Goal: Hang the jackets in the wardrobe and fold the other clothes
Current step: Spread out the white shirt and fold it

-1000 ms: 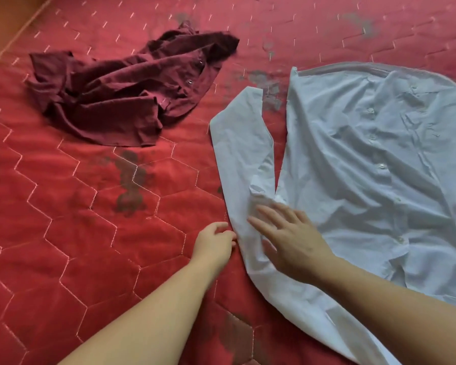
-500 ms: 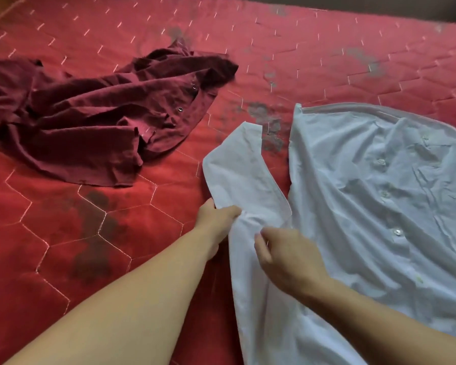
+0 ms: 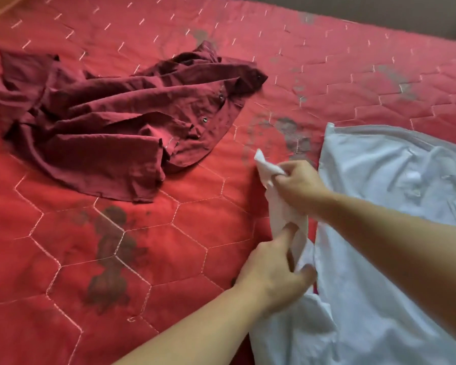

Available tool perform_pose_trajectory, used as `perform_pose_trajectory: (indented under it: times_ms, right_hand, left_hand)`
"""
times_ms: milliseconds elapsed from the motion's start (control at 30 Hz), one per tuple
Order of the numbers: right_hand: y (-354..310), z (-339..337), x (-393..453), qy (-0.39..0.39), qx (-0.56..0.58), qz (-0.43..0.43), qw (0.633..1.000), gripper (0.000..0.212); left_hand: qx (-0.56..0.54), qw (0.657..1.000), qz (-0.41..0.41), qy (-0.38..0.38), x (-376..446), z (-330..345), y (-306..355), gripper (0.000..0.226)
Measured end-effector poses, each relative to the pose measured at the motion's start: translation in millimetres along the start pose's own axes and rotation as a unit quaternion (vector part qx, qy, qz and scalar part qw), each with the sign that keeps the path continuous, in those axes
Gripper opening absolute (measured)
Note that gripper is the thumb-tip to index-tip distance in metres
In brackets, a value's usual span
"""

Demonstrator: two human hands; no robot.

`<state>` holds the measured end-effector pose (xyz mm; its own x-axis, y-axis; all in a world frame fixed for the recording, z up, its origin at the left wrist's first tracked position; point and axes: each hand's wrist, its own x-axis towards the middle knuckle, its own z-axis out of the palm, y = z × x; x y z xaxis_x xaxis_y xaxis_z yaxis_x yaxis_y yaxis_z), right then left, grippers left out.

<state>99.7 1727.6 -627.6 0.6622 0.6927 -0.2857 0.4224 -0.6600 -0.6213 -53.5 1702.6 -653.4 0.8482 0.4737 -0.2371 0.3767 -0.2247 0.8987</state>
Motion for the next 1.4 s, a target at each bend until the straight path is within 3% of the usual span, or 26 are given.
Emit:
perform_pose_trajectory:
  times_ms: [67,133,233,333,400,467,533,633,733,833,1000,1133,1200,1267,1333,1400]
  right_hand:
    - [0.4,-45.4,-3.7,-0.002,0.23,0.013,0.973,0.02]
    - [10.4,-95.0,-0.5,-0.01,0.402,0.017,0.916,0.019]
    - [46.5,-151.4,2.2,0.0,0.498,0.065,0.865,0.028]
    - [110.9,-157.4,-9.3,-0.042,0.471,0.208,0.856,0.062]
    - [151.5,-140.0,-26.9,-0.09,0.463,0.289,0.833,0.079]
    - [178.0,-121.0,-40.9,-0.114,0.455,0.305,0.829,0.075]
    - [190.3,-109.1,-46.4,-0.106,0.452,0.309,0.83,0.053]
    - [194.6,-103.0,-47.9,-0.086,0.439,0.302,0.842,0.034]
    - [193.6,-94.8,-64.0,-0.131,0.444,0.302,0.834,0.031]
    - [197.1,-75.1,-99.8,-0.228,0.431,0.321,0.811,0.051]
    - [183.9,-34.6,-171.3,-0.343,0.446,0.282,0.777,0.05]
    - [158.4,-2.7,-231.0,-0.324,0.403,0.255,0.817,0.055]
    - [148.2,10.3,-256.9,-0.3,0.379,0.25,0.839,0.043]
    - [140.4,20.1,-278.8,-0.29,0.323,0.225,0.872,0.011]
    - [137.7,30.5,-296.1,-0.248,0.332,0.221,0.883,0.013]
    - [135.6,42.6,-310.1,-0.184,0.404,0.251,0.86,0.014]
  left_hand:
    - [-0.095,0.991,0.05,0.077,3.4,0.1,9.9,0.044]
    - [-0.161,0.972,0.064,0.159,13.7,3.6,19.6,0.04]
    - [-0.154,0.962,-0.01,0.226,37.9,14.1,29.2,0.025]
    - [-0.038,0.99,-0.082,0.107,52.6,27.5,26.0,0.013]
    - [0.029,0.997,-0.067,0.026,52.7,38.5,21.9,0.018]
    - [0.04,0.998,-0.049,0.007,55.0,46.5,20.8,0.026]
    - [0.014,0.997,-0.071,-0.002,61.3,49.6,19.1,0.031]
    - [-0.041,0.983,-0.136,-0.117,67.2,45.7,14.3,0.023]
    - [-0.037,0.952,-0.18,-0.246,60.0,33.9,6.3,0.011]
    - [0.069,0.934,-0.178,-0.301,50.6,16.4,1.0,0.011]
    - [0.151,0.913,-0.195,-0.325,33.7,-10.3,0.8,0.023]
    - [0.183,0.898,-0.196,-0.349,9.2,-22.2,-5.0,0.02]
    - [0.186,0.899,-0.191,-0.347,-2.9,-24.0,-9.0,0.009]
    - [0.186,0.926,-0.168,-0.283,-10.7,-22.9,-14.1,0.011]
    - [0.167,0.958,-0.144,-0.183,-14.7,-18.8,-20.3,0.018]
    - [0.176,0.971,-0.123,-0.103,-19.6,-10.6,-24.1,0.014]
